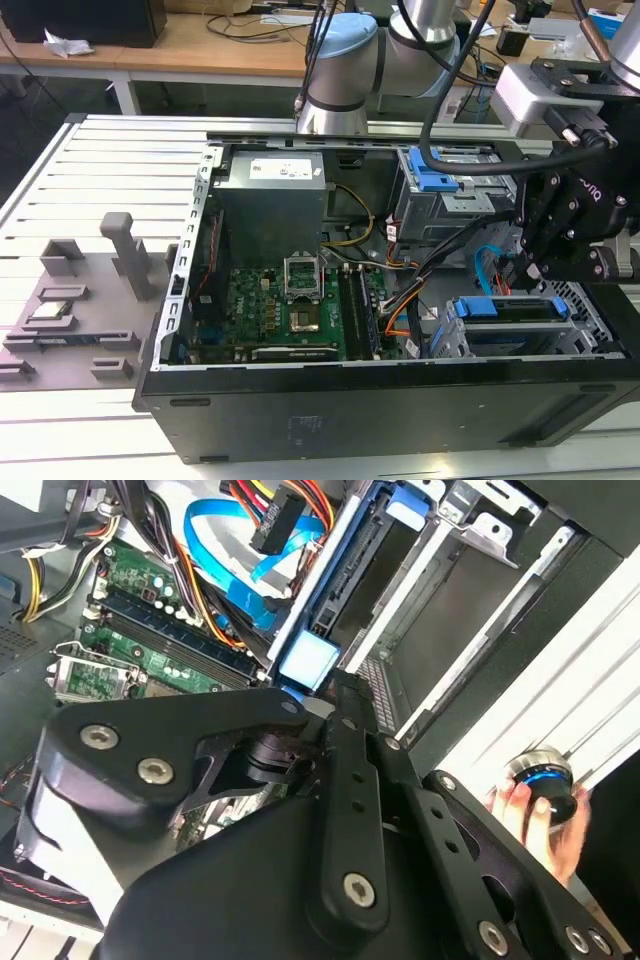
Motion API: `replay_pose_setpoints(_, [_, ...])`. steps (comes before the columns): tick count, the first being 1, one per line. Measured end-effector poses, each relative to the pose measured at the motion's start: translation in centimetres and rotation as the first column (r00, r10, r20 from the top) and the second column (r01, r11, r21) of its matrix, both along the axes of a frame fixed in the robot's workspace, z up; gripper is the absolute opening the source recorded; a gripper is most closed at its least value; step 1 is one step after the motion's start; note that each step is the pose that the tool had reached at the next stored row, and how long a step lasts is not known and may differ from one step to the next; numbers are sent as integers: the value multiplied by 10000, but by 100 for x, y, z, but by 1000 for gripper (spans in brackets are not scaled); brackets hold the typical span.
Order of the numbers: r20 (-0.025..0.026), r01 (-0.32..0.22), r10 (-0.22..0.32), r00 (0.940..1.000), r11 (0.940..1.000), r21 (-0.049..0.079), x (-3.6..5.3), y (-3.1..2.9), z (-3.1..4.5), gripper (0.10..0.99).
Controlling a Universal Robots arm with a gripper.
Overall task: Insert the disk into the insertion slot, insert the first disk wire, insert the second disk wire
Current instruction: 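Insert the disk into the insertion slot, then insert the first disk wire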
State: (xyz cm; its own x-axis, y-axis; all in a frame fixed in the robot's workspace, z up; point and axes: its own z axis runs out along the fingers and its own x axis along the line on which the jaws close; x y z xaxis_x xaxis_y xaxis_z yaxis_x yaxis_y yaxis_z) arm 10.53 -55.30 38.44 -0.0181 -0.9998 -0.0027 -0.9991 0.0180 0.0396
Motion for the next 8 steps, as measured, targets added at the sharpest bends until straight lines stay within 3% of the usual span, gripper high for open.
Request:
replay_pose_setpoints(3, [0,1,-1,10000,10000,-16,1,0,0,106])
replay_pose_setpoints(6, [-10,0,0,10000,10000,-19,145,7,-40,106])
replay_pose_setpoints(8, [-15,-1,1,10000,10000,-22,184,9,-72,106])
